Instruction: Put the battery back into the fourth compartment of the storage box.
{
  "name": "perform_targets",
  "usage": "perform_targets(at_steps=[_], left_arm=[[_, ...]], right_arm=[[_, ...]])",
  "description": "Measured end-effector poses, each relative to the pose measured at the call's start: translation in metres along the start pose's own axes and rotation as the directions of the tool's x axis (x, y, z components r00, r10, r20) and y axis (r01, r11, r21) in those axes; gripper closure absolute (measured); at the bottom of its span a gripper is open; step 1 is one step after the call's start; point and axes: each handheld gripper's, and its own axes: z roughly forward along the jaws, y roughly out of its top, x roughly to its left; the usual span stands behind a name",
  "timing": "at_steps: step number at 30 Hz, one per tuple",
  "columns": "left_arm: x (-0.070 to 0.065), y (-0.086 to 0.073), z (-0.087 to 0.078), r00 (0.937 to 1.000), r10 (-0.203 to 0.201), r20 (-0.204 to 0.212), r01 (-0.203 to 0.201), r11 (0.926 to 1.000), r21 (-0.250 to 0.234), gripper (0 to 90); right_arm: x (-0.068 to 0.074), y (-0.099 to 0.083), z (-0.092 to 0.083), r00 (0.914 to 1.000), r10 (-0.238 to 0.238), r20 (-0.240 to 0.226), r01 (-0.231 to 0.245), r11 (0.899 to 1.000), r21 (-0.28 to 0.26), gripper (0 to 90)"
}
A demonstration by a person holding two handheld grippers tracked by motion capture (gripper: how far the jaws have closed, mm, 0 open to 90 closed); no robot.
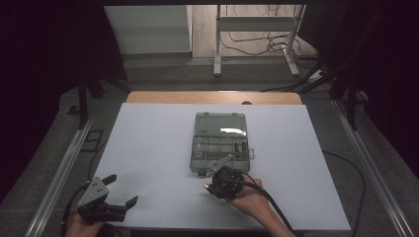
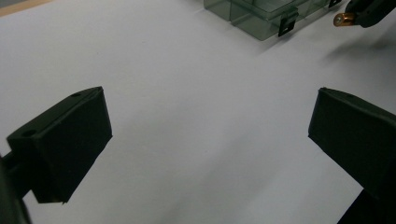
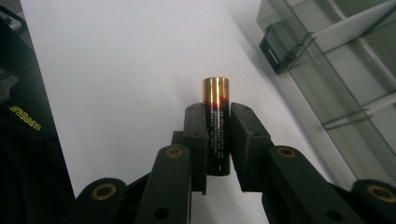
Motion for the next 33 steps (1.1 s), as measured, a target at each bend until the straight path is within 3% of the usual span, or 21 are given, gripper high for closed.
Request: perform_targets(at_steps=[17, 33], left_arm=[[0.0, 0.0, 0.0, 1.0, 0.001, 0.0, -0.001, 1.0, -0.001, 0.3], [0.0, 0.0, 0.0, 1.0, -0.003, -0.001, 0.003, 1.0, -0.002, 0.3]], right_arm=[[-0.012, -0.003, -0.018, 0.9986, 0.047, 0.023, -0.046, 0.998, -0.039, 76.8], [-0.031, -0.008, -0.042, 0.991, 0.106, 0.082, -0.098, 0.991, -0.092, 76.8]])
